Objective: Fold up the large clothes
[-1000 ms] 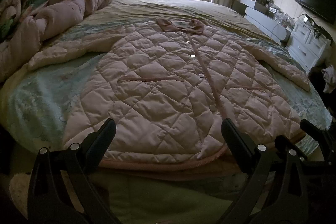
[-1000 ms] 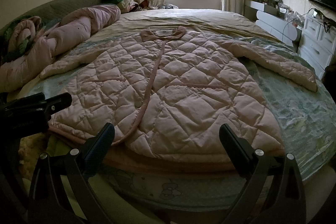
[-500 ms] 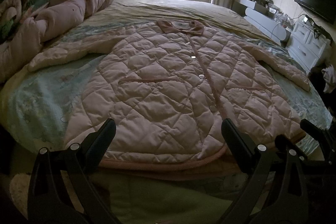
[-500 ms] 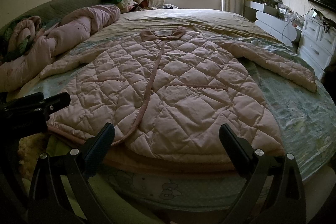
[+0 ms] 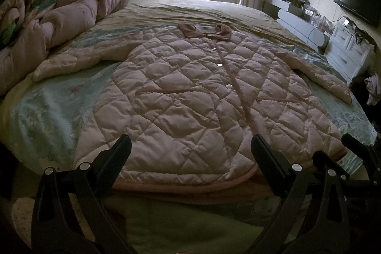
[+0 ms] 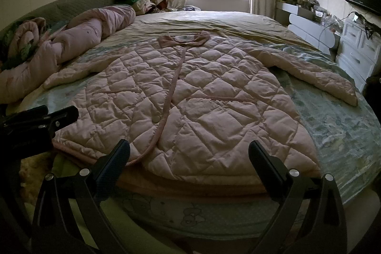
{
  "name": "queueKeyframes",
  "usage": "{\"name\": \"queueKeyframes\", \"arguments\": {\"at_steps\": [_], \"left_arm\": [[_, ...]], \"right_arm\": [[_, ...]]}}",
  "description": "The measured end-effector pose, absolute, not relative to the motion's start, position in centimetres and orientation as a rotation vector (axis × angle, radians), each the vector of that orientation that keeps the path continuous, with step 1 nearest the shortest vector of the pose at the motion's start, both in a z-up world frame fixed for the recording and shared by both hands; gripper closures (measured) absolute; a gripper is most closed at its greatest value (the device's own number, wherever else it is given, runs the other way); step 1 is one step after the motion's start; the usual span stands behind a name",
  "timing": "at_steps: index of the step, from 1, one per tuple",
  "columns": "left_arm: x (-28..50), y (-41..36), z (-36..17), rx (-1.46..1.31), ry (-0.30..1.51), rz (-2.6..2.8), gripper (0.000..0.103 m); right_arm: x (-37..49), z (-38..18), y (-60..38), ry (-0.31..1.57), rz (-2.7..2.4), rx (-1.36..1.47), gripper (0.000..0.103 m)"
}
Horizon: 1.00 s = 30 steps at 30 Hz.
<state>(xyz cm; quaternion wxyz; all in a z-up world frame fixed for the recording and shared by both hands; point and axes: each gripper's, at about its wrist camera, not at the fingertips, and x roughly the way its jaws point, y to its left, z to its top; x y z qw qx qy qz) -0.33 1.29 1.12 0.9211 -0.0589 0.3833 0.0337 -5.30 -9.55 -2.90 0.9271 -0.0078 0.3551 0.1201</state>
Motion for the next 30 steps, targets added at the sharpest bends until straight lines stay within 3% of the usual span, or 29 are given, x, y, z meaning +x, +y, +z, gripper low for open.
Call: {"name": "queueKeyframes", "arguments": {"at_steps": [30], "left_arm": [[2.6,2.8,0.3,-0.127,0.813,0.136,0.009]], "right_arm": [[-0.9,-2.8,-9.4,0.754,0.253,-0.034,0.004]]}}
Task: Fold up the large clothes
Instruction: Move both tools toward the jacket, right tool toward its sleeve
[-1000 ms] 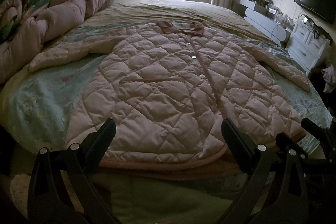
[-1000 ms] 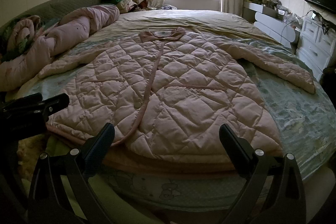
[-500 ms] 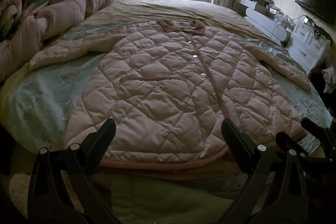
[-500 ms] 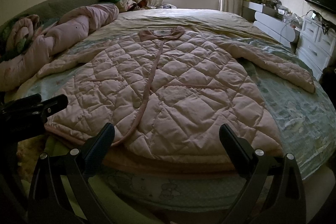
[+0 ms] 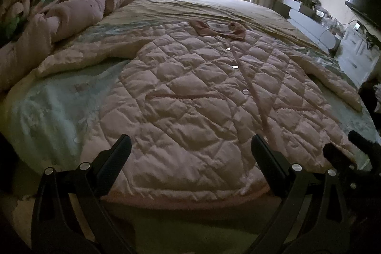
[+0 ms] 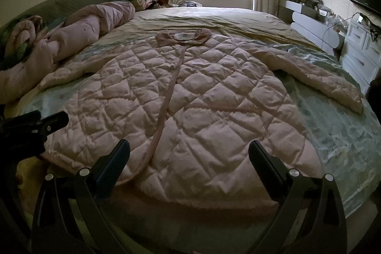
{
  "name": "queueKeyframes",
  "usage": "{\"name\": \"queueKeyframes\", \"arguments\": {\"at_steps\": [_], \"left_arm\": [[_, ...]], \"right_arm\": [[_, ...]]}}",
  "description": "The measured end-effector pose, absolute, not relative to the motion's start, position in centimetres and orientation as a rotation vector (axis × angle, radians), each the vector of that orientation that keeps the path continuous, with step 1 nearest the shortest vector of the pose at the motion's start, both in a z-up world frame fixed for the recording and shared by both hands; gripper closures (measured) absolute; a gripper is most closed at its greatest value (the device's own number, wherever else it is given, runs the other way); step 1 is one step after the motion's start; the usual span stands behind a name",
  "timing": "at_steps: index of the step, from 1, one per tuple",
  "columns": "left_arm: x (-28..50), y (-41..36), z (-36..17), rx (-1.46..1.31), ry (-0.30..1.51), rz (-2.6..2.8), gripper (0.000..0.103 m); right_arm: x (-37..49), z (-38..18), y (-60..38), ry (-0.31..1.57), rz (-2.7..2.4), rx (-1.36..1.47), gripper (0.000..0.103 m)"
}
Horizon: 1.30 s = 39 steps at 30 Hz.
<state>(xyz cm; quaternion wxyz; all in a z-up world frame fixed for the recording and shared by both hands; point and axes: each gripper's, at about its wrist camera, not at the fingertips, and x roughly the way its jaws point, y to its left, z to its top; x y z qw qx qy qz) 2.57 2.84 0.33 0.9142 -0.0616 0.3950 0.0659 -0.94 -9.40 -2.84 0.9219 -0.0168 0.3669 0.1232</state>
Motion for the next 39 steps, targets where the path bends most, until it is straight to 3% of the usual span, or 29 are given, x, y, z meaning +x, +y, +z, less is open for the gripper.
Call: {"name": "queueKeyframes", "arguments": {"at_steps": [20,39], "left_arm": [[11.5,3.0,0.7,-0.106,0.849,0.121,0.009],[20.7,0.5,0.3,-0.059,0.889,0.066,0.009]], "right_arm": [[9.1,-2.1,-10.2,0.804,0.298,0.040,0.004],[18.4,-2.4,-16.9,0.819,0.099,0.119,0.004]]}}
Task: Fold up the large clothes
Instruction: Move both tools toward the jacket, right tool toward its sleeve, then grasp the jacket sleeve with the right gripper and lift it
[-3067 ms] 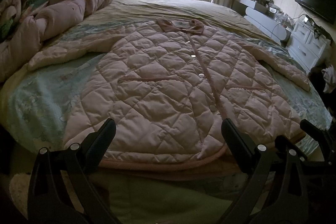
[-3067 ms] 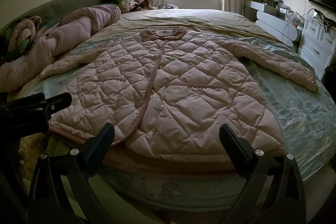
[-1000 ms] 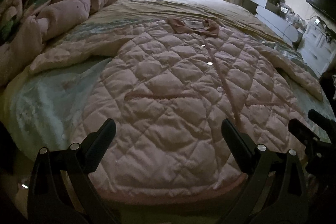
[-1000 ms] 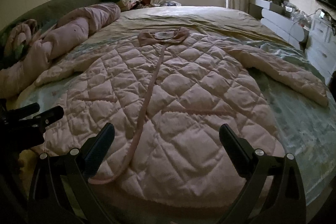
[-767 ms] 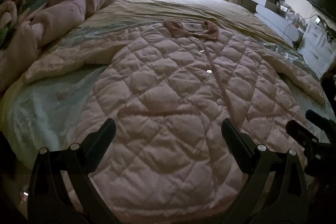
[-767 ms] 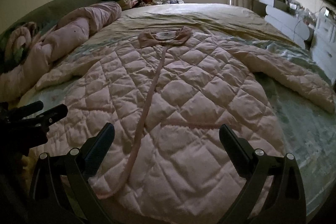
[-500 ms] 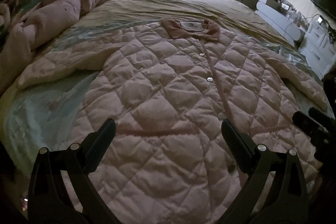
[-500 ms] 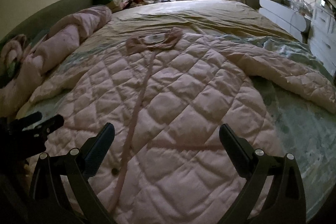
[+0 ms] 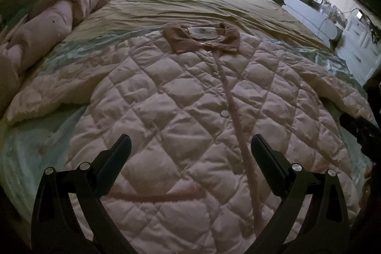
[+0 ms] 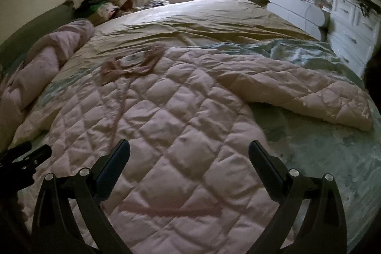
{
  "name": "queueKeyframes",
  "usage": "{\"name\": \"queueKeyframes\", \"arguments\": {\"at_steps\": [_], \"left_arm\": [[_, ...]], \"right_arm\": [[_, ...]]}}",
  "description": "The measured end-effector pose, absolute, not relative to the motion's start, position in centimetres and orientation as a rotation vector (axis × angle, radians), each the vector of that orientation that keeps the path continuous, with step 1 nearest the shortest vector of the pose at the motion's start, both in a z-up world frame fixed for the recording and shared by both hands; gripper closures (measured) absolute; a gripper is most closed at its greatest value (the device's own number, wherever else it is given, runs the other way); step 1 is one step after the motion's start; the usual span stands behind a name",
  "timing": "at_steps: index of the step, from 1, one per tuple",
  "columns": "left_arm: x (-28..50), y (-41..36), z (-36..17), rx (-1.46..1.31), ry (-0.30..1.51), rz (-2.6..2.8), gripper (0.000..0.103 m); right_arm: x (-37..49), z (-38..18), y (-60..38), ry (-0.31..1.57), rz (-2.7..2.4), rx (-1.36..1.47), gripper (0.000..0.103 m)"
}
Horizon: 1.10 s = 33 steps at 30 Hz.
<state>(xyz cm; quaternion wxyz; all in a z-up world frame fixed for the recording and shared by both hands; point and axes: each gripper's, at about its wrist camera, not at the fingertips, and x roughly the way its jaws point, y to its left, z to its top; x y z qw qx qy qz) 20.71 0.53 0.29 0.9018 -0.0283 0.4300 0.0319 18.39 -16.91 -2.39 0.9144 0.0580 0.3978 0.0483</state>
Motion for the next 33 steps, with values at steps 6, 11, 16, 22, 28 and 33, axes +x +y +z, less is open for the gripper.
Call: {"name": "queueKeyframes", "arguments": {"at_steps": [6,11,16,22,28,33], "left_arm": [[23.2,0.0,-0.2,-0.048,0.904,0.061,0.009],[24.9,-0.6,-1.0,-0.038,0.923,0.060,0.009],[26.4,-0.9,-1.8,-0.031,0.938,0.056,0.009],[29.0,-2.2,-2.7,-0.025,0.955,0.030,0.009],[31.6,-2.9,-4.1,-0.073,0.993,-0.021,0.009],[33.3,-3.0,-4.6,-0.067,0.996,-0.008,0.009]], "right_arm": [[21.2,-3.8,-20.7,0.851,0.027,0.181,0.004],[23.2,-5.8,-25.4,0.871,-0.094,0.231,0.004],[24.6,-7.9,-30.3,0.898,-0.220,0.290,0.004],[24.8,-9.7,-35.7,0.907,-0.325,0.394,0.004],[24.4,-11.7,-40.7,0.905,-0.415,0.557,0.004],[24.9,-13.1,-45.1,0.875,-0.466,0.749,0.004]]}}
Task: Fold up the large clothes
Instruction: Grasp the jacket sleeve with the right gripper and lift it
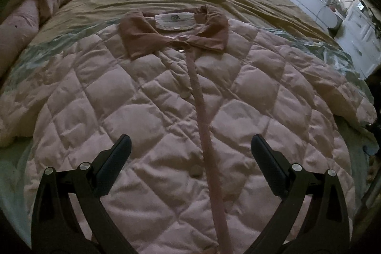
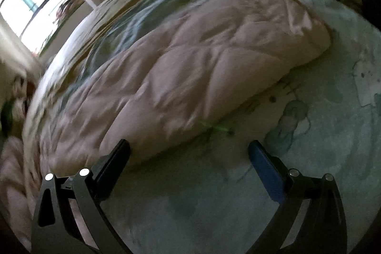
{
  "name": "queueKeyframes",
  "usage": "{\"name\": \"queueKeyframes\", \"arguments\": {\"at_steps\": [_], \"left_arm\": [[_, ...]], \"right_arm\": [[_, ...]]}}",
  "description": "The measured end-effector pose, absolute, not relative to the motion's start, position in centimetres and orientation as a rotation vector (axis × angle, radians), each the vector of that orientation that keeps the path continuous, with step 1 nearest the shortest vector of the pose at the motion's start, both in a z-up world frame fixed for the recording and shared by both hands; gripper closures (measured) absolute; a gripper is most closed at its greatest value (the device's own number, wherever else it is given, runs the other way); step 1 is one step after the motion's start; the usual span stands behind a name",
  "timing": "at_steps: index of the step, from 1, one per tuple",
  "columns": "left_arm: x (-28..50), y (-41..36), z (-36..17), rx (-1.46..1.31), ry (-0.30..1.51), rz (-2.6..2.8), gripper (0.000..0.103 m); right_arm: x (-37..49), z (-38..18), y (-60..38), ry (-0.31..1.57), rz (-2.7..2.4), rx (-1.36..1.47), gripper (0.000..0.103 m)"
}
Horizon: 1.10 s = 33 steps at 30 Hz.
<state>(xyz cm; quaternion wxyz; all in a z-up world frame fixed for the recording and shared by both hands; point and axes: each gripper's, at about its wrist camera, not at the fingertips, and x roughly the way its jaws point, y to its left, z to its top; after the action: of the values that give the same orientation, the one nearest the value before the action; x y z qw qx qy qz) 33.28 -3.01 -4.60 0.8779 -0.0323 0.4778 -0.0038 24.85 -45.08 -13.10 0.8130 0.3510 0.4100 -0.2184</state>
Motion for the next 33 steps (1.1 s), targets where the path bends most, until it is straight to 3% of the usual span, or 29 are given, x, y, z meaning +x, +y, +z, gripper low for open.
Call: {"name": "queueKeyframes", "arguments": {"at_steps": [5,7,9,10,12,14,33], "left_arm": [[33.9,-1.7,-3.7,-0.063,0.976,0.035,0.009],[33.7,-1.1,-3.2,-0.068,0.970,0.042,0.009],[33.5,-0.4,-2.6,-0.079,0.959,0.050,0.009],[33.4,-0.1,-2.2,-0.082,0.954,0.053,0.009],[33.3,0.4,-1.6,-0.083,0.946,0.064,0.009],[33.1,0.7,-1.0,-0.076,0.940,0.078,0.009],[31.0,5.6,6.8,-0.133,0.809,0.103,0.009]], "right_arm": [[26.6,-13.7,-49.2,0.795,-0.509,0.873,0.004],[27.2,-13.7,-50.4,0.767,-0.550,0.871,0.017],[27.4,-13.7,-51.2,0.744,-0.585,0.872,0.049],[27.5,-13.7,-51.6,0.733,-0.577,0.887,0.055],[28.0,-12.9,-51.6,0.713,-0.531,0.871,0.078],[28.4,-11.2,-51.1,0.686,-0.497,0.821,0.084],[32.3,8.9,-31.8,0.424,0.039,0.398,0.089]]}}
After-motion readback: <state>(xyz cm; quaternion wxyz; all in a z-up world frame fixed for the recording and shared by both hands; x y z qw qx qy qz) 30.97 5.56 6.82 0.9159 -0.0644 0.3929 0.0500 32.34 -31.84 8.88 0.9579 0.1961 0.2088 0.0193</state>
